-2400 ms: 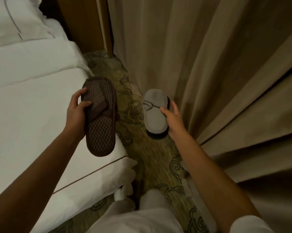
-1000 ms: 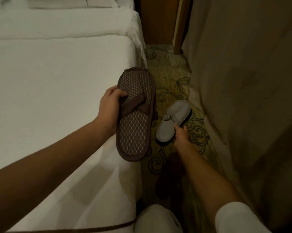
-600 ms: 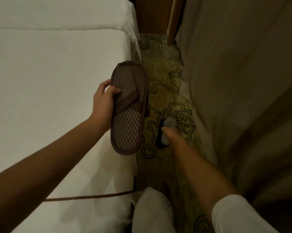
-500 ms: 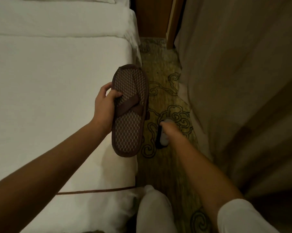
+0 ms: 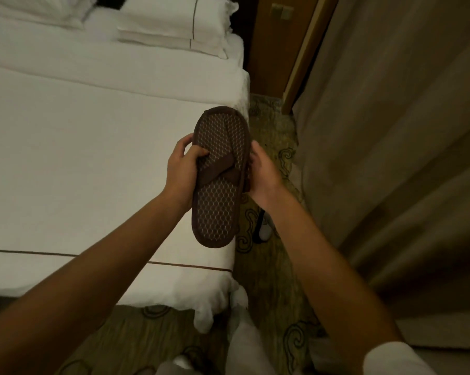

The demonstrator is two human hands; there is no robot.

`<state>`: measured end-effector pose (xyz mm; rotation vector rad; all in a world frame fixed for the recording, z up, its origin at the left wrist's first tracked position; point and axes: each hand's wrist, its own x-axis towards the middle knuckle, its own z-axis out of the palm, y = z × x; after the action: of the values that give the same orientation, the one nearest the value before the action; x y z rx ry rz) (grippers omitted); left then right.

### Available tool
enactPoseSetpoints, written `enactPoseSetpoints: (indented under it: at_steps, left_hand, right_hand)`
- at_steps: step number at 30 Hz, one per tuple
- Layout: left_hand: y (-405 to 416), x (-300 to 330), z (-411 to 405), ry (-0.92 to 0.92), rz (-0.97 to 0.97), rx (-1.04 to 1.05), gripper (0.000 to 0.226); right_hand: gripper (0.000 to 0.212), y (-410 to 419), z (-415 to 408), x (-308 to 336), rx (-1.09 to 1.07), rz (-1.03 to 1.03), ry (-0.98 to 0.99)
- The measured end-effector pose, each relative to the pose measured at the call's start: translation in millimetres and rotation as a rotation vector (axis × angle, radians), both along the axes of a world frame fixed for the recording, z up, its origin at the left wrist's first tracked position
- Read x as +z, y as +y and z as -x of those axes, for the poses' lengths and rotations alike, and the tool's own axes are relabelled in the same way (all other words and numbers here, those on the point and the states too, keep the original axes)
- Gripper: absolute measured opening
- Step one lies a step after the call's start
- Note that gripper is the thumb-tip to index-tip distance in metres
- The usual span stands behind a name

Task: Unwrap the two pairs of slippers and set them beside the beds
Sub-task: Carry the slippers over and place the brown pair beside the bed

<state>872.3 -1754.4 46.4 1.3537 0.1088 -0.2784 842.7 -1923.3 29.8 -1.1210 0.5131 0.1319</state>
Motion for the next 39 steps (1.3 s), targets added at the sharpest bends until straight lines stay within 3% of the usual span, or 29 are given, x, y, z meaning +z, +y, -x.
enactPoseSetpoints:
  at_steps: [6, 13, 18, 27, 33, 36, 39]
  left_hand:
    - [61, 61, 33, -0.110, -0.002, 0.035, 0.056]
    - [128, 91, 59, -0.164, -0.072, 0.271, 0.042]
    - [182, 90, 87, -0.195, -0.305, 0.412, 0.025]
    - [320, 83, 144, -0.052, -0.701, 0.552, 0.057]
    - [441, 79, 152, -0.031, -0.581, 0.616, 0.042]
    - [514, 80, 150, -0.030, -0.504, 0.635, 0.069]
    - [588, 82, 149, -0.029, -0.436, 0.637, 0.081]
  right_hand:
    - [0.049, 73, 28, 63, 0.129, -0.028, -0.080]
    - [0.043, 146, 18, 87, 0.186, -0.155, -0.117]
    - [0.042, 200, 6, 96, 0.293, -0.232, -0.114]
    - [0.044, 357, 9, 102, 0.575, -0.284, -0.040]
    - [0.056, 506, 16, 98, 0.746, -0.365, -0.065]
    - [0.055, 582, 17, 97, 0.815, -0.330, -0.081]
    - [0.066, 651, 19, 97, 0.913, -0.245, -0.112]
